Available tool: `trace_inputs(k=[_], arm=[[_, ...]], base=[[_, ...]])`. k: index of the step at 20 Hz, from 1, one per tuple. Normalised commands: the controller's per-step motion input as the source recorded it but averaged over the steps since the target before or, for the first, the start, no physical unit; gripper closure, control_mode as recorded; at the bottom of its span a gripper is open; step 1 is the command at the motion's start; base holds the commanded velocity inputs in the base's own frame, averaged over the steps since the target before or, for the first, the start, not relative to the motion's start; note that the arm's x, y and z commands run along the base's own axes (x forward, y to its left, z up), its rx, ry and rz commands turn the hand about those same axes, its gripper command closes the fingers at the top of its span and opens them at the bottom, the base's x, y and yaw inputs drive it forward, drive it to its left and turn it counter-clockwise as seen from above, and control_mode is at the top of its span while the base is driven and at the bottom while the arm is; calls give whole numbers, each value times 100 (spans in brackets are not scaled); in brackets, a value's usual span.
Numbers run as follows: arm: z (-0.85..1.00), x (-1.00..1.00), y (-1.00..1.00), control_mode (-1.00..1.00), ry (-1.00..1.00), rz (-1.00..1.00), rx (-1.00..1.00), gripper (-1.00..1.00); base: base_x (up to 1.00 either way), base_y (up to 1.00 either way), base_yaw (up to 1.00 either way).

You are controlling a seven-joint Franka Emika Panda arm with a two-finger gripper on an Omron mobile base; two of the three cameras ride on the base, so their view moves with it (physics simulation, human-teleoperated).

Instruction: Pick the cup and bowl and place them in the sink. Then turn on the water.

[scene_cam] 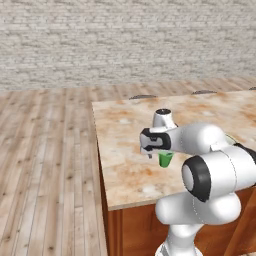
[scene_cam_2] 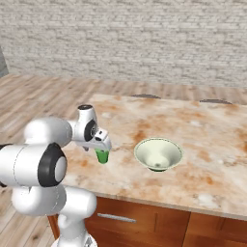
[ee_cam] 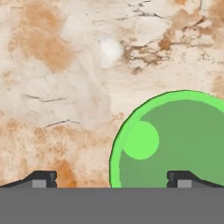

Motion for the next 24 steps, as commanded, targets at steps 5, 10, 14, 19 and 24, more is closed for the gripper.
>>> trace_inputs(k=[5,10,14,19,24], arm=[[-11,7,-4,-100,0,0,1,-100],[-9,23,0,-100,0,3,0,100],[-1,21,0,-100,0,2,0,100],[10,7,3,-100,4,2,-1,100],[72,-1,8,-100,23,5,-15,100]], base=[[0,0,0],[0,0,0],[0,0,0],[0,0,0],[0,0,0]])
